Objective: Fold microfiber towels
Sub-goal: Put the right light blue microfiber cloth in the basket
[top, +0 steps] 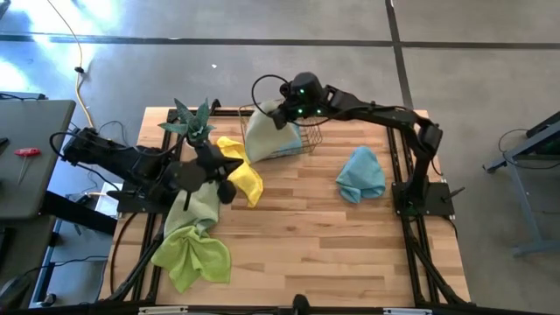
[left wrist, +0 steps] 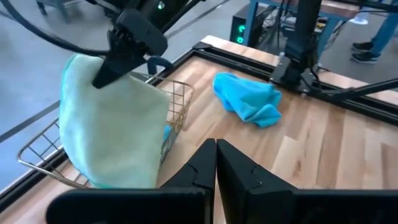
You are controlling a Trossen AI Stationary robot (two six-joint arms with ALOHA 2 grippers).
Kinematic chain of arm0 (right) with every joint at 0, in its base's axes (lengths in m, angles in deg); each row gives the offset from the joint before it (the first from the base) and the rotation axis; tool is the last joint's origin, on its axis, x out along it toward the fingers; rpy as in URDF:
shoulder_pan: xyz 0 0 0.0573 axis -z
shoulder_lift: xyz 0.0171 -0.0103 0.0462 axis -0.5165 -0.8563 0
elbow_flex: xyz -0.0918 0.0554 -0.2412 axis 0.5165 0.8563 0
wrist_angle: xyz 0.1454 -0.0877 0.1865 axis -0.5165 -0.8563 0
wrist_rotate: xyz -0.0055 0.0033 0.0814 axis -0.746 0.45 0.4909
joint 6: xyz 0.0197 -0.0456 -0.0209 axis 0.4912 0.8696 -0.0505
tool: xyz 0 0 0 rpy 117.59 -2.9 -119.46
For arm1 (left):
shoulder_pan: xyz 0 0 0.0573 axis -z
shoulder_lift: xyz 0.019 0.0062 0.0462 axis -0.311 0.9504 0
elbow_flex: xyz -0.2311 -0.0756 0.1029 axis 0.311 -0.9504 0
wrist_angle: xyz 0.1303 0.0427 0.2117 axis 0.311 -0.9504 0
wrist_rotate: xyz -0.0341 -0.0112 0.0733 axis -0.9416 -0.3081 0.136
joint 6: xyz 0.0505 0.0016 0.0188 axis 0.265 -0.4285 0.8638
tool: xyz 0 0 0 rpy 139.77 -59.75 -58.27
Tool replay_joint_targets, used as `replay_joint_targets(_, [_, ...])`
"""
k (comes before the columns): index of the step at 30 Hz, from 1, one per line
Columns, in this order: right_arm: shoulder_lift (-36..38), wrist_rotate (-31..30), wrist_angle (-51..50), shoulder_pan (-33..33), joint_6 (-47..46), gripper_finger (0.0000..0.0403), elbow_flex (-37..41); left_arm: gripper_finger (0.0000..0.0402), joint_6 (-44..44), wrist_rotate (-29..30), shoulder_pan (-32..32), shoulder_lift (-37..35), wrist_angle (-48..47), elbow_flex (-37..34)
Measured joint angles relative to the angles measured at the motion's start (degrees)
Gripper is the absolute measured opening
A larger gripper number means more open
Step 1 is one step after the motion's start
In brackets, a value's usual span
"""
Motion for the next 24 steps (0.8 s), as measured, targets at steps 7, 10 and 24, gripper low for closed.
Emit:
replay_joint_targets(7, [-4.45,-0.12,-1.87,3.13,3.21,0.0000,-0.12,0.0003,0.42,-0.15,-2.76,0.00,-0.21,0.00])
replay_joint_targets(10, [-7.40,-0.44,-3.04,3.58,4.16,0.0000,-0.11,0.0003,0.42,-0.19,-3.52,0.00,-0.21,0.00])
replay_joint_targets(24, [-10.45,-8.51,-10.74,4.06,11.73,0.0000,-0.04,0.0003,1.29,-0.61,-6.24,0.02,-0.25,0.00])
